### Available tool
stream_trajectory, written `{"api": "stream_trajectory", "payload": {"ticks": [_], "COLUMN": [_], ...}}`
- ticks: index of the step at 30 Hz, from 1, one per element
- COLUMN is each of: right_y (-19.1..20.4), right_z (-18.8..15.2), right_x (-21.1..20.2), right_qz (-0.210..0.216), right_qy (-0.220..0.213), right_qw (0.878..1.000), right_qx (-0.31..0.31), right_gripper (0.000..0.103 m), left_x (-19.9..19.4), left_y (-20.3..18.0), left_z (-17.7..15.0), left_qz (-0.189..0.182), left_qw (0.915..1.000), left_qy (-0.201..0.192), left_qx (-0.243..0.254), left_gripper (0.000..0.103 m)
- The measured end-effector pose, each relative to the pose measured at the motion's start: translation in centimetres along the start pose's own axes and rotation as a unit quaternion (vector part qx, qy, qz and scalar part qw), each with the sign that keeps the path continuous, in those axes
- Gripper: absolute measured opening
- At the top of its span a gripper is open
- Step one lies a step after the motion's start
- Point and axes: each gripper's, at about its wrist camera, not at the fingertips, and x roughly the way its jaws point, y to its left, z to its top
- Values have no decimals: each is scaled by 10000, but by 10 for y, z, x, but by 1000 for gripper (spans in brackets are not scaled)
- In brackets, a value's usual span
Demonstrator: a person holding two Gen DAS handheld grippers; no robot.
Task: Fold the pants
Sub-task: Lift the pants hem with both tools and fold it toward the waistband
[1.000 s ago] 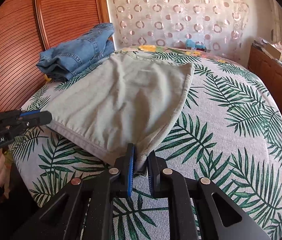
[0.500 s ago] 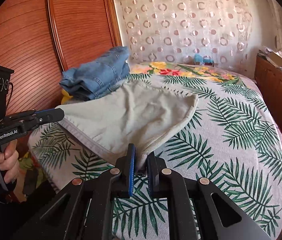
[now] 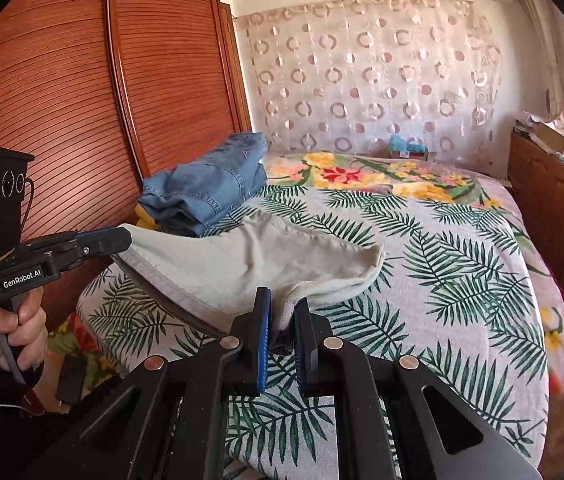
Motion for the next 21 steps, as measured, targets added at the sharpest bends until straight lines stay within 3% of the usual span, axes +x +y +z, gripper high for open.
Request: {"api": "stream_trajectory", "payload": {"ticks": [10, 21], "right_y": [3, -8], "right_z": [-2, 18], "right_x": [-6, 37], "right_qz": [-44, -255], "right_qy": [-86, -20], "right_qw": [9998, 9996], "right_qx": [-158, -113], "right_gripper": [10, 10], "left_x": [2, 38], "left_y": [0, 19], "left_z": [0, 16], "left_qz": [93, 263], "left_qw": [9999, 9996], "left_qy": [5, 114], "left_qx": [99, 52], "left_gripper": [10, 10]}}
